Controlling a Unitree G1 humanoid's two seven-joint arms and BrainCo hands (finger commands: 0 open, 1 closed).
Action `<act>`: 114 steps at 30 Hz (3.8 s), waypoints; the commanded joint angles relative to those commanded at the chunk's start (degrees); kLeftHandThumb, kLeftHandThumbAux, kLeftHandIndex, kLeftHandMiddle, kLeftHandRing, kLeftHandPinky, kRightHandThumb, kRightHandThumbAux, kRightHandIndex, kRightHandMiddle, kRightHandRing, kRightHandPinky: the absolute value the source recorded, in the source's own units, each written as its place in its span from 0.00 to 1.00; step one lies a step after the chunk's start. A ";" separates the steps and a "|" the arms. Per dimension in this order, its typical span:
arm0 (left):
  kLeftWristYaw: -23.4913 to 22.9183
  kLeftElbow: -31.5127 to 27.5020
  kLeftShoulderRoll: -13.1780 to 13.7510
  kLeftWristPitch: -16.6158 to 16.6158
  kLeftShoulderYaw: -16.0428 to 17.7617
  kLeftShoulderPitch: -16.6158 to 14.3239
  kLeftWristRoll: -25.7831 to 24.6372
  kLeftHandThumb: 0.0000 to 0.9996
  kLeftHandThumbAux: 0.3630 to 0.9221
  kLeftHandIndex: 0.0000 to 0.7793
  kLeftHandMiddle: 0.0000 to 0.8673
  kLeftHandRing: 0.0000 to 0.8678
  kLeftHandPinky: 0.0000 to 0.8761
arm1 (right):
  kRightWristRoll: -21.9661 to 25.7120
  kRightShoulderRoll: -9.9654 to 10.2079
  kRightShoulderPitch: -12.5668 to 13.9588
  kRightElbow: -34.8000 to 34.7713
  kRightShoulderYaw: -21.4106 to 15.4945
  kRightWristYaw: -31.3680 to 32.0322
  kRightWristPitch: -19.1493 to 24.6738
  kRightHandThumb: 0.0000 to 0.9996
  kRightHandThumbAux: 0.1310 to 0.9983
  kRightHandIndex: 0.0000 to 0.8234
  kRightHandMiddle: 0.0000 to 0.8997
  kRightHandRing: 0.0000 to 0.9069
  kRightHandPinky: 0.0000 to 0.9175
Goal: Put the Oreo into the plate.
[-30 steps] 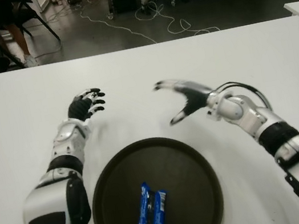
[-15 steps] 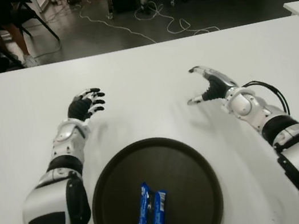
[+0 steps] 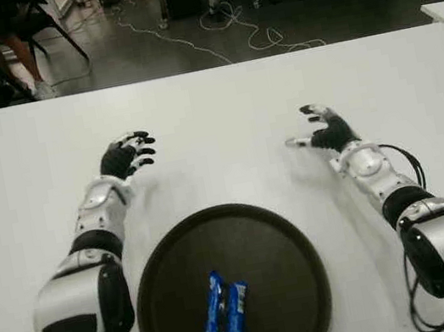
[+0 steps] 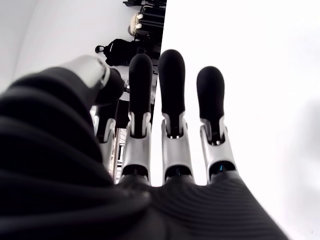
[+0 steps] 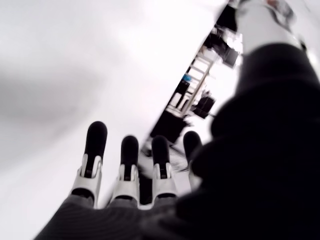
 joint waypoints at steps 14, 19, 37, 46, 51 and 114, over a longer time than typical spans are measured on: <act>0.09 0.14 0.08 0.08 0.13 -0.03 0.01 0.83 0.56 0.56 0.53 0.60 0.62 | 2.95 0.55 -0.63 -0.66 -4.00 6.18 3.50 0.00 0.73 0.21 0.31 0.33 0.35; 0.16 0.15 0.11 -0.11 -0.05 0.03 0.25 0.83 0.56 0.56 0.53 0.60 0.62 | 3.20 0.53 -0.75 -0.69 -4.66 6.83 4.26 0.00 0.74 0.22 0.31 0.33 0.36; 0.01 0.13 -0.03 -0.09 0.19 -0.04 -0.03 0.83 0.56 0.56 0.53 0.60 0.62 | 3.94 0.65 -1.12 -0.73 -6.69 6.58 5.64 0.00 0.74 0.22 0.32 0.34 0.37; -0.06 0.16 0.01 -0.18 0.07 -0.05 0.14 0.83 0.56 0.55 0.54 0.61 0.63 | 3.66 0.69 -1.23 -0.64 -6.92 5.94 6.08 0.00 0.74 0.23 0.33 0.35 0.38; -0.12 0.21 -0.01 0.05 0.15 -0.11 0.05 0.83 0.56 0.55 0.53 0.60 0.61 | 3.48 0.68 -1.24 -0.63 -6.77 5.74 6.05 0.00 0.76 0.24 0.33 0.35 0.37; 0.35 0.11 -0.12 -0.20 0.15 0.02 0.21 0.83 0.56 0.55 0.53 0.60 0.62 | 2.21 0.41 -0.95 -0.52 -5.56 4.33 5.63 0.00 0.76 0.23 0.33 0.35 0.38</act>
